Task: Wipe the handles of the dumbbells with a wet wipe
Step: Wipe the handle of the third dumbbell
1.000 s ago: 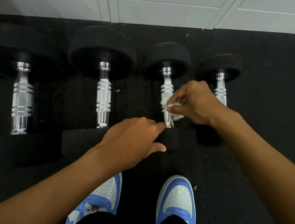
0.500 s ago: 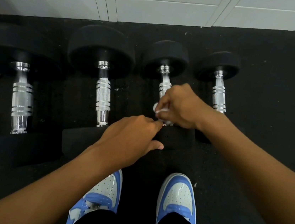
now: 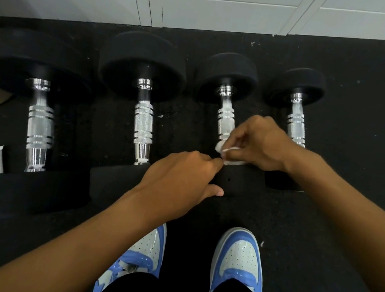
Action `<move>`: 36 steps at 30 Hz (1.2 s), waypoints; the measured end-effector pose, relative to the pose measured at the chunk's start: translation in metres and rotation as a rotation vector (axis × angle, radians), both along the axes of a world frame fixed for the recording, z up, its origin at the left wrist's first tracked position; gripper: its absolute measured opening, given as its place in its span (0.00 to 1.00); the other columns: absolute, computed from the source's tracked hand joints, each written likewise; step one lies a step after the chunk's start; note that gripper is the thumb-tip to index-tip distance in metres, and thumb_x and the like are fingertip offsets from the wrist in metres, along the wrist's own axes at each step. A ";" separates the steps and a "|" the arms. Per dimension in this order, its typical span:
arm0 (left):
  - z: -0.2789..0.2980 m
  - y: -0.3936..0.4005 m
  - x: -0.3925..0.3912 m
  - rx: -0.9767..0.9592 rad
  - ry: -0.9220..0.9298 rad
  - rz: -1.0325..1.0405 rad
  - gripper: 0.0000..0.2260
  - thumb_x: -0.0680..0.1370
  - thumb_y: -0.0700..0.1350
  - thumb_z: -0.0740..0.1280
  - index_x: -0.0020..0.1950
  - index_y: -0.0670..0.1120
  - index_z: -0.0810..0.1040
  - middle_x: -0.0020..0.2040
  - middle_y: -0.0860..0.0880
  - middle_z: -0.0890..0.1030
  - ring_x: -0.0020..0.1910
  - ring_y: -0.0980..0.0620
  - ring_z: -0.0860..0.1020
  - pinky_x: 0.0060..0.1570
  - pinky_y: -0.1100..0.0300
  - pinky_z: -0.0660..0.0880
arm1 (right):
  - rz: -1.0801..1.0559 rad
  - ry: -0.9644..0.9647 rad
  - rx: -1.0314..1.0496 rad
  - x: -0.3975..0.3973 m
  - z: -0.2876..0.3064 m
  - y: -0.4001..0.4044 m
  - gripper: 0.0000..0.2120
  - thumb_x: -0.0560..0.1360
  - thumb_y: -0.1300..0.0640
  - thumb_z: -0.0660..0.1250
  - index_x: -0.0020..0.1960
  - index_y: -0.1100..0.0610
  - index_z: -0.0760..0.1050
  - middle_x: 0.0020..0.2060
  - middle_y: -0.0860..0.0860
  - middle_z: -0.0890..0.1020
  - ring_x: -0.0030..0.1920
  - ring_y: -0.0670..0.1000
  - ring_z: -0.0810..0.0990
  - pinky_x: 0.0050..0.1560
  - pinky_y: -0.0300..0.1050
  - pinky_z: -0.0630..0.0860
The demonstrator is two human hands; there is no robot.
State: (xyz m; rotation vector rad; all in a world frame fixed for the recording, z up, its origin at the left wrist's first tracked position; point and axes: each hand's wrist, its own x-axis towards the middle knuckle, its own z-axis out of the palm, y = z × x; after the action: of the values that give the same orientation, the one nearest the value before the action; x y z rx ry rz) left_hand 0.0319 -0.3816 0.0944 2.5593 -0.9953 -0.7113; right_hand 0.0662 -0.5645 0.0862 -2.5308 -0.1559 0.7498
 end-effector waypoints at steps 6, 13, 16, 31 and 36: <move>0.001 0.000 0.000 0.001 0.021 0.007 0.23 0.78 0.59 0.61 0.68 0.48 0.69 0.60 0.50 0.78 0.57 0.48 0.77 0.54 0.52 0.75 | 0.006 -0.233 0.005 0.011 -0.012 0.009 0.05 0.67 0.55 0.75 0.42 0.54 0.84 0.37 0.48 0.82 0.38 0.42 0.77 0.41 0.27 0.68; 0.000 0.001 -0.001 -0.004 0.008 0.017 0.22 0.78 0.59 0.60 0.68 0.49 0.68 0.60 0.51 0.77 0.56 0.48 0.77 0.53 0.55 0.75 | -0.062 -0.171 -0.006 0.015 -0.005 -0.013 0.06 0.67 0.55 0.76 0.44 0.54 0.84 0.34 0.45 0.80 0.33 0.35 0.75 0.38 0.21 0.64; 0.001 0.001 0.000 -0.008 0.017 0.022 0.23 0.78 0.59 0.60 0.69 0.49 0.68 0.61 0.50 0.77 0.58 0.47 0.76 0.55 0.52 0.74 | 0.026 -0.243 -0.079 0.023 -0.017 0.010 0.06 0.70 0.56 0.71 0.45 0.54 0.84 0.44 0.54 0.82 0.44 0.51 0.81 0.47 0.37 0.73; -0.001 0.002 0.000 -0.017 -0.017 0.008 0.22 0.78 0.58 0.60 0.68 0.48 0.68 0.59 0.50 0.77 0.55 0.48 0.77 0.51 0.54 0.75 | 0.337 -0.227 -0.172 0.006 -0.012 0.018 0.08 0.75 0.57 0.65 0.51 0.58 0.79 0.50 0.54 0.73 0.50 0.56 0.76 0.50 0.53 0.76; 0.000 0.001 -0.001 -0.028 -0.018 0.021 0.22 0.79 0.59 0.59 0.69 0.49 0.68 0.61 0.51 0.76 0.56 0.49 0.77 0.52 0.55 0.75 | 0.159 -0.229 -0.098 0.022 -0.014 -0.003 0.10 0.73 0.54 0.69 0.54 0.50 0.82 0.46 0.49 0.71 0.51 0.54 0.77 0.53 0.47 0.74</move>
State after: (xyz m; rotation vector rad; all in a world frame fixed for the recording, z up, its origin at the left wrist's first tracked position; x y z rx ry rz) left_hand 0.0305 -0.3806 0.0948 2.5529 -0.9758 -0.6651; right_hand 0.0879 -0.5671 0.0720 -2.7177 -0.4118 0.5351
